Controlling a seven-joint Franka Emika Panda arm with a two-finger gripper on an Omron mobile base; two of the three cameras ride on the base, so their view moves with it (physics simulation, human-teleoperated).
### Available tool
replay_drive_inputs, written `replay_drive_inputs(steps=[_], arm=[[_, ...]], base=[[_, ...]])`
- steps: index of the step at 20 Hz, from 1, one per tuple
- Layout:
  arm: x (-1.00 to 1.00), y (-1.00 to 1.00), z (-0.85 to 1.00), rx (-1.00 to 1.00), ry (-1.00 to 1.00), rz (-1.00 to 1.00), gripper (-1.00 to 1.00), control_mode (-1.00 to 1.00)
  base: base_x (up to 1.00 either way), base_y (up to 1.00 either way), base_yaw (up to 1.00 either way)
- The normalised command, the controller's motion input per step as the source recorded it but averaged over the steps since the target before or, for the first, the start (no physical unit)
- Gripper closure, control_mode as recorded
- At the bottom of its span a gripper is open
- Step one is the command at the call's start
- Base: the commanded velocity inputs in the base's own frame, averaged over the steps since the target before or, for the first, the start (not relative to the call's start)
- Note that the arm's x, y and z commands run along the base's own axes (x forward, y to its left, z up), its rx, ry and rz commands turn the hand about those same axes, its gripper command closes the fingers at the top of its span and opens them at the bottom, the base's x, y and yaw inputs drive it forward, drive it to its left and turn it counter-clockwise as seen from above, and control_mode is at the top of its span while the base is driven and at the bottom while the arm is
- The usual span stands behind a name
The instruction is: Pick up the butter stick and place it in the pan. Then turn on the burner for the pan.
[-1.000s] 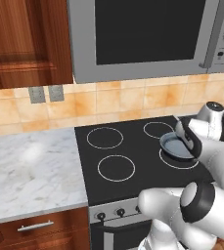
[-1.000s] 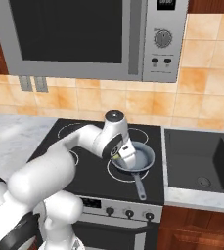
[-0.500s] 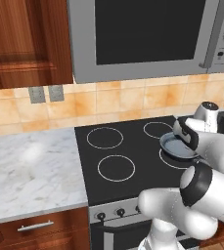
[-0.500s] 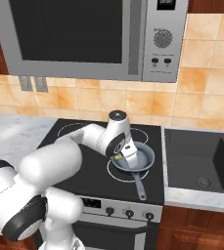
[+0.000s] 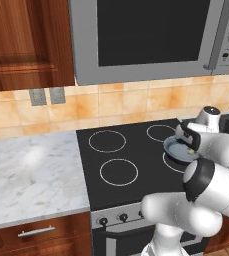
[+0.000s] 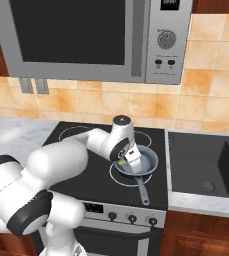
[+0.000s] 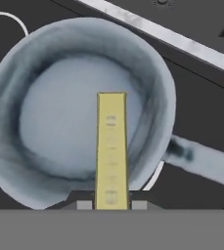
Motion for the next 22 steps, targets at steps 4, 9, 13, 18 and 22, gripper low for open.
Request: replay_drive_inputs(steps=[4,9,13,18,22], arm=[[0.07,0.00,-0.17,0.00,0.00,0.00,1.00,-1.00],[0.09,0.00,-0.14,0.00,0.01,0.00,1.00,-1.00],[0.10,-0.02,-0.12,0.00,0.02,0.00,1.00,-1.00],[0.13,-0.03,-0.11,0.00,0.02,0.00,1.00,-1.00],[0.14,-0.03,-0.11,0.00,0.03,0.00,-1.00,-1.00]], base=[[0.00,0.00,0.00],[0.00,0.00,0.00],[0.00,0.00,0.00],[0.00,0.00,0.00],[0.00,0.00,0.00]])
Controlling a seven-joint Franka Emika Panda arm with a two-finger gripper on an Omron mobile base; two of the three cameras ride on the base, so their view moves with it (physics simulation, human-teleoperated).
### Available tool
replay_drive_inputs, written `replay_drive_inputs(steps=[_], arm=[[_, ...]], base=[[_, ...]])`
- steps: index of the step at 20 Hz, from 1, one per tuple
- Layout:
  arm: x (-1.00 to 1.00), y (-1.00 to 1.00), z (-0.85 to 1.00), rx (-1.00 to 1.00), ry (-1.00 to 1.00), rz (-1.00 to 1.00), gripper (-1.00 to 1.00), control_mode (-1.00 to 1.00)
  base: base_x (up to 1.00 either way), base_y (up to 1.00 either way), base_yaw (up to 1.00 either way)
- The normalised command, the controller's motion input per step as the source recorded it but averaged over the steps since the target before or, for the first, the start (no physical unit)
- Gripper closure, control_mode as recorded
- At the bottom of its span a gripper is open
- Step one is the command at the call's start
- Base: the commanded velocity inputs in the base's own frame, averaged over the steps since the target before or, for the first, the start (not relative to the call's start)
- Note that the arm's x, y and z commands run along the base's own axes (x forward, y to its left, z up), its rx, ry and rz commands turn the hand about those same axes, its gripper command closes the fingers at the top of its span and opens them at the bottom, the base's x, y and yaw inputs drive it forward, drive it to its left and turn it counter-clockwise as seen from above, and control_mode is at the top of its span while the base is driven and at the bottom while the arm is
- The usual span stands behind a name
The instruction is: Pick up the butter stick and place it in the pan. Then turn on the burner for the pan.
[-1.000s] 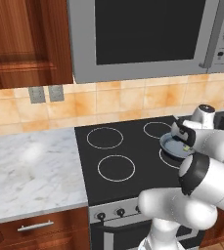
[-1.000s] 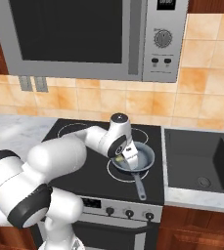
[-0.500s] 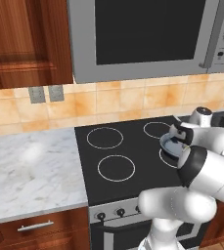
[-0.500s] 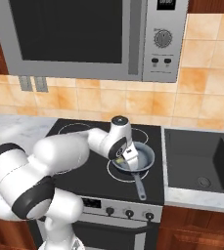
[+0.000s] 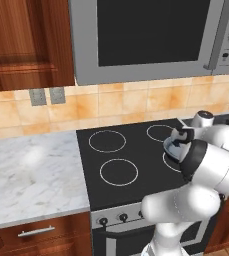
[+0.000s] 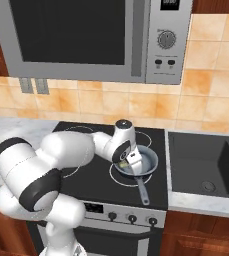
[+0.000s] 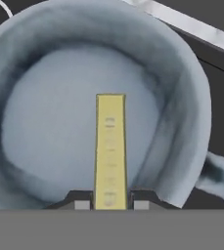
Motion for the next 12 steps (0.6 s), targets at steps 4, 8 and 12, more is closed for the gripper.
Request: replay_drive_inputs(steps=[4,8,12], arm=[[0.04,-0.07,-0.01,0.00,0.01,0.00,-1.00,-1.00],[0.00,-0.01,0.06,0.00,0.00,0.00,-1.00,-1.00],[-0.10,0.01,0.27,0.00,0.00,0.00,-1.00,-1.00]], base=[[0.00,0.00,0.00],[0.00,0.00,0.00],[0.00,0.00,0.00]])
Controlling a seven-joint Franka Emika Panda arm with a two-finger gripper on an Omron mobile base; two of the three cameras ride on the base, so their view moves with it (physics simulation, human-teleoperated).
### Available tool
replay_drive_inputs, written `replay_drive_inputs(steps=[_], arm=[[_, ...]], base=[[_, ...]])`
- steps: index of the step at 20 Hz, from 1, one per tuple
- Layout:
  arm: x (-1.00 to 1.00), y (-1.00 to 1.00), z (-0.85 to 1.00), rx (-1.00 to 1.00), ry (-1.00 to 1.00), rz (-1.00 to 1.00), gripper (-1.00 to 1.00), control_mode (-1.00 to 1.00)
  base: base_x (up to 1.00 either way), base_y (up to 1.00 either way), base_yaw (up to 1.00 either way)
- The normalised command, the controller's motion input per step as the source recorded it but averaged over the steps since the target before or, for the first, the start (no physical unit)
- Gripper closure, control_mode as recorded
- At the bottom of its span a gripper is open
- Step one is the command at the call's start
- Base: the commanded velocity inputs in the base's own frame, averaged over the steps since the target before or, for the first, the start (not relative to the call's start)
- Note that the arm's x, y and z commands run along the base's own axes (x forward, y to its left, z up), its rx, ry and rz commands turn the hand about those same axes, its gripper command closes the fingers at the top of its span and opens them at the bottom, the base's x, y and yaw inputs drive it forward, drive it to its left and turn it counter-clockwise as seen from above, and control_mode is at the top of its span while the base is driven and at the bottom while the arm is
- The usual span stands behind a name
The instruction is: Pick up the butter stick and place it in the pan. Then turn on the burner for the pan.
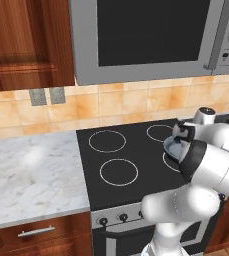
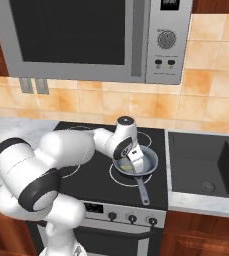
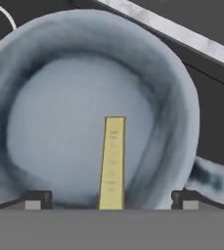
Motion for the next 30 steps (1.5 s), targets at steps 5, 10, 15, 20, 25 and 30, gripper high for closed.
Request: replay_drive_inputs(steps=[5,10,15,20,25,30], arm=[[-0.27,0.02,0.30,0.00,-0.01,0.00,-1.00,-1.00],[-0.55,0.01,0.20,-0.01,-0.05,0.00,-1.00,-1.00],[-0.79,0.00,0.15,-0.03,-0.05,0.00,-1.00,-1.00],[-0.83,-0.03,0.16,-0.06,-0.04,0.02,-1.00,-1.00],[-0.86,-0.20,0.26,-0.12,-0.09,0.07,-1.00,-1.00],[-0.70,-0.26,0.08,-0.12,-0.09,0.14,-1.00,-1.00]], base=[[0.00,0.00,0.00],[0.00,0.00,0.00],[0.00,0.00,0.00],[0.00,0.00,0.00],[0.00,0.00,0.00],[0.00,0.00,0.00]])
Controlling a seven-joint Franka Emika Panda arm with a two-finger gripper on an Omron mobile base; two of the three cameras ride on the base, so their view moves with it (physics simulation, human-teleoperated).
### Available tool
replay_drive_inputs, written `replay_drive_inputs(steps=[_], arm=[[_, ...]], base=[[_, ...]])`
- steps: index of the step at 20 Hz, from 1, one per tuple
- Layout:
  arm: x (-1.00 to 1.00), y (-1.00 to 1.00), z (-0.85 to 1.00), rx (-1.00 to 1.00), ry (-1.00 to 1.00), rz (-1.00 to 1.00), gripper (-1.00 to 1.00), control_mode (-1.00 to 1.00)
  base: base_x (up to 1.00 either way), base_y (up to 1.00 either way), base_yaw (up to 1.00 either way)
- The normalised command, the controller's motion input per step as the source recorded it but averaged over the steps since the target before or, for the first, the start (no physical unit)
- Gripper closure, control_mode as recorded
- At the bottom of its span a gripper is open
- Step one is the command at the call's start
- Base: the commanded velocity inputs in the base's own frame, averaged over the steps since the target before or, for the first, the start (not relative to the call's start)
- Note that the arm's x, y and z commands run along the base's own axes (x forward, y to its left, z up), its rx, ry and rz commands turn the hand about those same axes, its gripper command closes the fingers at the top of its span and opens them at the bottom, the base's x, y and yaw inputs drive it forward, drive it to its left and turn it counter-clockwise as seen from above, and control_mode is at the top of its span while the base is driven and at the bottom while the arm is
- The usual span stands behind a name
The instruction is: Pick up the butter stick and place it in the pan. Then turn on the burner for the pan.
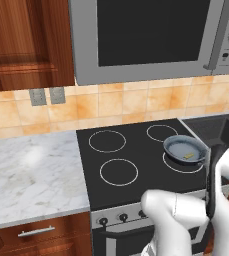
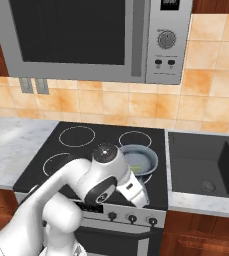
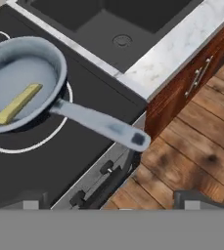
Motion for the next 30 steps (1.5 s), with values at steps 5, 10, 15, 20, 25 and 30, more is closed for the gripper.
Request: replay_drive_inputs(steps=[5,10,15,20,25,30], arm=[[-0.73,-0.15,-0.08,-0.09,-0.10,0.23,-1.00,-1.00],[-0.63,-0.11,-0.19,-0.11,-0.10,0.27,-1.00,-1.00],[-0.22,-0.11,-0.40,-0.14,-0.06,0.15,-1.00,-1.00],[-0.33,-0.06,-0.46,-0.13,-0.19,0.17,-1.00,-1.00],[0.01,0.00,-0.45,-0.13,-0.18,0.19,-1.00,-1.00],[0.33,-0.01,-0.35,-0.10,-0.15,0.17,-1.00,-1.00]], base=[[0.00,0.00,0.00],[0.00,0.00,0.00],[0.00,0.00,0.00],[0.00,0.00,0.00],[0.00,0.00,0.00],[0.00,0.00,0.00]])
